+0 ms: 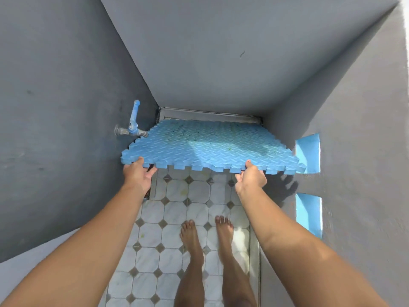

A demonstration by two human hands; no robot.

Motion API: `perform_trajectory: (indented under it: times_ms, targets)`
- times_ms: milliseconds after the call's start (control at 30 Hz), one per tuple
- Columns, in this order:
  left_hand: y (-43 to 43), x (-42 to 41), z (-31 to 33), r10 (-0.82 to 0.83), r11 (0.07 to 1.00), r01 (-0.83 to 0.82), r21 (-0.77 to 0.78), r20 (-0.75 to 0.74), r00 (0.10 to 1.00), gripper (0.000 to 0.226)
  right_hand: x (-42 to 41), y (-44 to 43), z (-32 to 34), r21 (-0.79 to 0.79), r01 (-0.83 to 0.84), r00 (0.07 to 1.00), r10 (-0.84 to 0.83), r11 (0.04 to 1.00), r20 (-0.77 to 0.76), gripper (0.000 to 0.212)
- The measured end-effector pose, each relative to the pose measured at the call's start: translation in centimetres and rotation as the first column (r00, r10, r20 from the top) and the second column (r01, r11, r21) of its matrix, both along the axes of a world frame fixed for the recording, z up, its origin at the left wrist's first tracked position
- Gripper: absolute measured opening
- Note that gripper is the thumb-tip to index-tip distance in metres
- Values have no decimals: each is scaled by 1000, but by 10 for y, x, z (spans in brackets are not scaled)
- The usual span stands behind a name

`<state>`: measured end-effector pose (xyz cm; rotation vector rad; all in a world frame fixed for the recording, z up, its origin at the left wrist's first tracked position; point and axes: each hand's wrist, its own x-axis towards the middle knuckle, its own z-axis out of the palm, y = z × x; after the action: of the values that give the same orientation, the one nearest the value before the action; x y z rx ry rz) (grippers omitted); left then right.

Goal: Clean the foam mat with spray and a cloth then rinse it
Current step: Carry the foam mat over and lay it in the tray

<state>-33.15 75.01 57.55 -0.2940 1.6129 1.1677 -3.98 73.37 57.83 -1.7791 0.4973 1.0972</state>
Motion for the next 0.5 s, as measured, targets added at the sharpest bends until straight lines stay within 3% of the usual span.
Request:
perform_trajectory:
  times_ms: [167,500]
  targets:
    - [-15,-2,-2,-26,999,25,-23,-45,999,46,3,-30,-7,-19,20,998,-22,1000,-64,59]
    - [-28,7,3,-12,1000,12,-2,-78,997,46,10,-40,-4,-21,51,995,-53,998,-84,65]
